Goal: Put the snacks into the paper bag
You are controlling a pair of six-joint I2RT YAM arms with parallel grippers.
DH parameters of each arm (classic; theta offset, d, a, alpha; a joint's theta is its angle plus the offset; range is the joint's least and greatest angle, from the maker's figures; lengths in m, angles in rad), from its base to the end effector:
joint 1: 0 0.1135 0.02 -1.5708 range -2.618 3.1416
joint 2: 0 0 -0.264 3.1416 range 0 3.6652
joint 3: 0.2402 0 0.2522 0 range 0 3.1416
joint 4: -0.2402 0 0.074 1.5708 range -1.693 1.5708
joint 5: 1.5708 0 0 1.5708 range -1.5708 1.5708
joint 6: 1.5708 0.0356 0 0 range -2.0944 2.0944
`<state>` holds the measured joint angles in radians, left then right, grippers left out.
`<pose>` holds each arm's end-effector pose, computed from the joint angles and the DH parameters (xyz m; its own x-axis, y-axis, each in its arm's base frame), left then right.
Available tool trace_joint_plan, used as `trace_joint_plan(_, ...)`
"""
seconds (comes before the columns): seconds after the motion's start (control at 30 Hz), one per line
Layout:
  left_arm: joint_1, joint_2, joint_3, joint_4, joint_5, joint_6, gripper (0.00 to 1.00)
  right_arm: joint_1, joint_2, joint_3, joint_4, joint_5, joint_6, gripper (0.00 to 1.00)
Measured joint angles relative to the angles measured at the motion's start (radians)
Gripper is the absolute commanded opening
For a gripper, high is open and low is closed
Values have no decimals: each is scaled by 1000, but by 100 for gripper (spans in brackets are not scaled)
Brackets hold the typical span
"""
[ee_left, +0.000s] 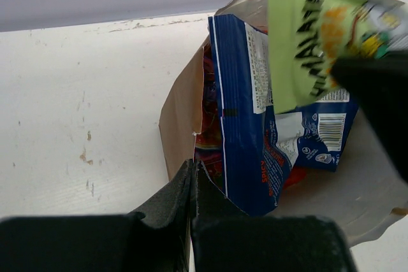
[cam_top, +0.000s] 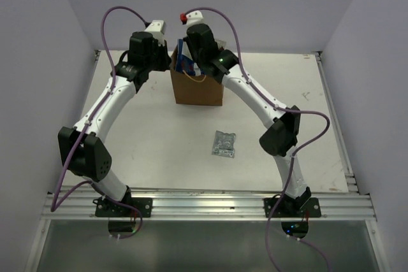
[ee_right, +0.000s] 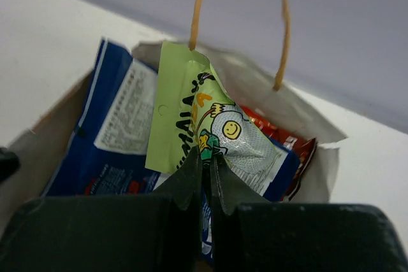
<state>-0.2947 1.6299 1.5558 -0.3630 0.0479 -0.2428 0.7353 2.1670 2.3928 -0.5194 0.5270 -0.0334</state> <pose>0.3665 -0.1130 0.3724 -0.4729 -0.1074 -0.8745 0.2245 0.9451 -0.2375 0.3783 0.3180 0.4150 -0.2071 -0.2262 -0.9518 -0.2298 0.9569 -0.1774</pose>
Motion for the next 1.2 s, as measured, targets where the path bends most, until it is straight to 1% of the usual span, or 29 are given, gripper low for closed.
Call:
trace_joint_plan(0.13, 0, 0, 0, -1, 0, 0, 0, -1, 0, -149, -10, -4, 1, 1)
trace_joint_plan(0.2, 0, -2, -2, -2, 1, 0, 0, 0, 0, -180, -20, -3, 10, 47)
trace_joint_plan(0.23, 0, -3, -5, -2, 1, 0, 0, -1, 0, -180, -26, -5, 20, 64)
trace_joint_plan(0.27, 0, -6, -8, 0, 0, 0, 0, -1, -4, -179, -34, -8, 17, 73)
trace_joint_plan(0.3, 0, -10, -11, 1, 0, 0, 0, -1, -10, -178, -42, -11, 24, 78)
trace_joint_plan(0.4, 0, -18, -16, -3, 0, 0, 0, 0, -40, -179, -61, -22, 36, 82)
trace_joint_plan(0.47, 0, -19, -16, -5, 0, 0, 0, 2, -80, -192, -61, -22, 37, 83)
trace_joint_plan(0.57, 0, -20, -16, -5, 0, 0, 0, 13, -198, -233, -55, -22, 37, 83)
trace_joint_plan(0.63, 0, -20, -17, -5, 1, 0, 0, 25, -301, -299, -40, -18, 41, 83)
trace_joint_plan(0.7, 0, -20, -18, -5, 1, 0, 0, 47, -434, -404, -8, 1, 54, 83)
trace_joint_plan(0.73, 0, -20, -18, -5, 1, 0, 0, 61, -509, -483, 22, 9, 69, 83)
trace_joint_plan(0.83, 0, -22, -22, -3, 1, 0, 0, 97, -704, -734, 77, 13, 138, 83)
trace_joint_plan(0.87, 0, -23, -23, -3, 1, 0, 0, 106, -763, -857, 71, 13, 182, 82)
trace_joint_plan(0.9, 0, -24, -23, -2, 2, 0, 0, 107, -774, -954, 116, 12, 228, 82)
trace_joint_plan(0.97, 0, -26, -26, -2, 2, 0, 0, 107, -776, -1059, 140, 11, 274, 82)
trace_joint_plan(1.07, 0, -29, -32, 2, 2, 0, 0, 109, -691, -1267, 146, -8, 353, 82)
trace_joint_plan(1.13, 0, -30, -32, 2, 2, 0, 0, 110, -615, -1353, 131, -27, 398, 81)
trace_joint_plan(1.2, 0, -30, -32, 2, 2, 0, 0, 111, -571, -1398, 123, -43, 434, 81)
